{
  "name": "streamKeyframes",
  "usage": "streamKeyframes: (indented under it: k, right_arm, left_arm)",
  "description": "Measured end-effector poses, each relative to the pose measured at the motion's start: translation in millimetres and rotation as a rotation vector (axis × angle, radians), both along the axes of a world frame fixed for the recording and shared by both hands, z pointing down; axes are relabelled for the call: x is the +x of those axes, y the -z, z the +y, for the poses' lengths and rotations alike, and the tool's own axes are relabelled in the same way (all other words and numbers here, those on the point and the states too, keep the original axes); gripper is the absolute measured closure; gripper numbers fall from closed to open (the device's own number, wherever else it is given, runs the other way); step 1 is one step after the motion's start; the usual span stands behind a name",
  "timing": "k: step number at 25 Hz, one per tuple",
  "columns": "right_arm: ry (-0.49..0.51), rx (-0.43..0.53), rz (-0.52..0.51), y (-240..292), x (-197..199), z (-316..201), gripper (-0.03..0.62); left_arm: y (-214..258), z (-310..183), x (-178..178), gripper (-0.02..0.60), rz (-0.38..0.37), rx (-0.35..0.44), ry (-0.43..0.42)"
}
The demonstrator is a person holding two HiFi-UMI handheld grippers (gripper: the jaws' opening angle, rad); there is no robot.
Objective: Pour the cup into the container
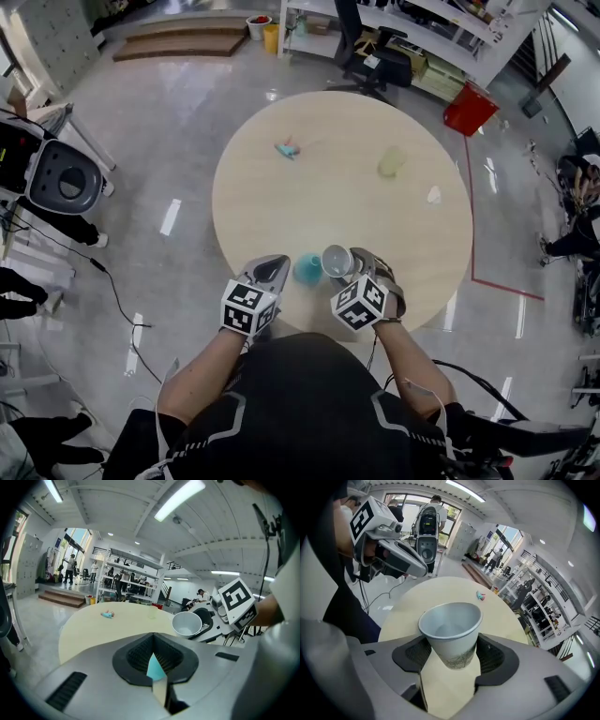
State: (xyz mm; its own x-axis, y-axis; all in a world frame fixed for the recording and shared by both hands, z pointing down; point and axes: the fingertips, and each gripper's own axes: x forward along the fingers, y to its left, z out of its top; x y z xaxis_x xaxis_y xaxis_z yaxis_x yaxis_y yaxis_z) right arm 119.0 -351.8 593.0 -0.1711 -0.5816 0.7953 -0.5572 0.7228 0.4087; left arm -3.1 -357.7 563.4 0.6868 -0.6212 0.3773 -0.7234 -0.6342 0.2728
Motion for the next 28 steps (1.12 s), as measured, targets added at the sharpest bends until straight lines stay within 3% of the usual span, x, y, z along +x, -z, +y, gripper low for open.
streamKeyframes:
  k: [28]
  right_arm:
    - [0.111,-0.038,0.279,-9.0,-1.1,-13.2,0.292]
  left_arm:
    - [-14.2,-1.1,1.8,0.581,0.012,-0.034,-0.002]
